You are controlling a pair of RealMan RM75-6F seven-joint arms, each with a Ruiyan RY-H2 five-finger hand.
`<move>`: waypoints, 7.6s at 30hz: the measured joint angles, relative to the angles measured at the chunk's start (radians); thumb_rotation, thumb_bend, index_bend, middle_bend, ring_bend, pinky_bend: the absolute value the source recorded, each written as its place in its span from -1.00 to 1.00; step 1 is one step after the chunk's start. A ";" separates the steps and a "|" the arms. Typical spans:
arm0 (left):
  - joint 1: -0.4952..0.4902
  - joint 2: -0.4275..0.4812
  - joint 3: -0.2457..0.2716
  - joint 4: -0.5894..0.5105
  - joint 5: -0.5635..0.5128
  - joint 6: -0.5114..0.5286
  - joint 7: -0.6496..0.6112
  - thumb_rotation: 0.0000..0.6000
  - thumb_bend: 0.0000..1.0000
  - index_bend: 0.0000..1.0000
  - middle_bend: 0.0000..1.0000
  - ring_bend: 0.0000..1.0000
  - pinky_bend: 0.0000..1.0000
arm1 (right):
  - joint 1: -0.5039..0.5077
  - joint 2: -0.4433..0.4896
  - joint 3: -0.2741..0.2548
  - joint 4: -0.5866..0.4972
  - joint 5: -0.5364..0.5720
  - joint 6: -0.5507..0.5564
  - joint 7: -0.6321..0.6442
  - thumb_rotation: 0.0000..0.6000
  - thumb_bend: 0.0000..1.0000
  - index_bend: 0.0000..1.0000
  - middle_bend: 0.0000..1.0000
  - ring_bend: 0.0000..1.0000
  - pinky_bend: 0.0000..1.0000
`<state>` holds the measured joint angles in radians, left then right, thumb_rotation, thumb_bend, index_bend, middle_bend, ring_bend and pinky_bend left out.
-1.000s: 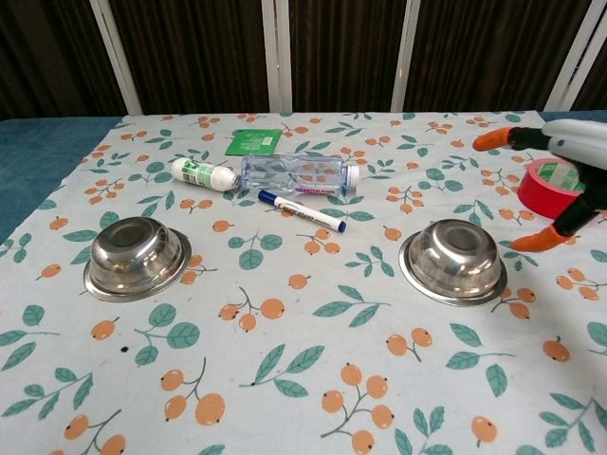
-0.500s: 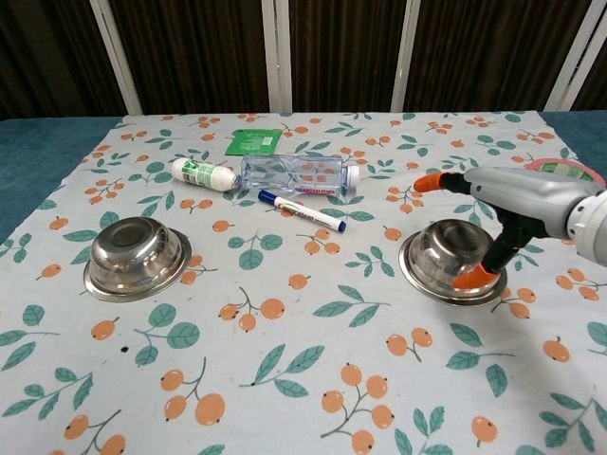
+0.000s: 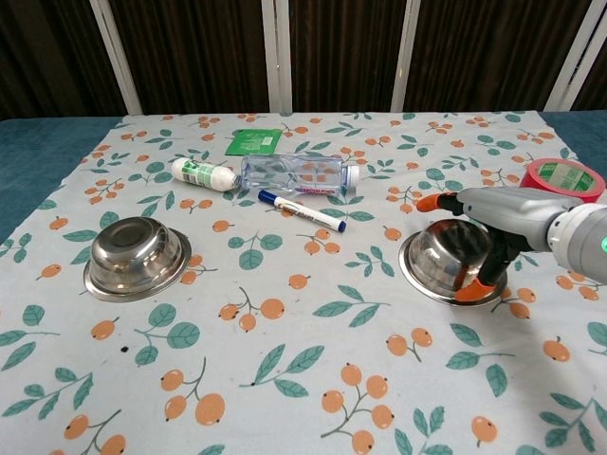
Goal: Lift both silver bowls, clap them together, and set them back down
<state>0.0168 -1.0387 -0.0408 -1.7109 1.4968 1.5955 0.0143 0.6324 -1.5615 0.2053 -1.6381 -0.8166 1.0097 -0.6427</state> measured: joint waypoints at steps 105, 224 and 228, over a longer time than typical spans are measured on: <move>-0.766 -0.371 -0.033 0.195 -0.551 -0.832 0.358 1.00 -0.88 -0.81 -1.00 -1.00 -0.70 | -0.050 0.322 -0.008 -0.151 -0.084 0.079 0.284 1.00 -0.78 -0.27 -0.59 -0.46 -0.89; -0.743 -0.940 -0.173 0.745 0.109 -0.102 -1.009 1.00 -0.87 -0.19 -0.51 -0.70 -0.39 | 0.066 0.042 0.156 -0.092 -0.404 -0.101 1.390 1.00 -0.78 -0.17 -0.59 -0.45 -0.82; -0.746 -0.954 -0.168 0.765 0.111 -0.092 -1.013 1.00 -0.87 -0.19 -0.51 -0.70 -0.39 | 0.065 0.043 0.158 -0.098 -0.397 -0.100 1.383 1.00 -0.78 -0.16 -0.59 -0.45 -0.82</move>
<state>-0.7288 -1.9927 -0.2085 -0.9462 1.6075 1.5031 -0.9989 0.6975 -1.5187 0.3629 -1.7360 -1.2137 0.9093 0.7403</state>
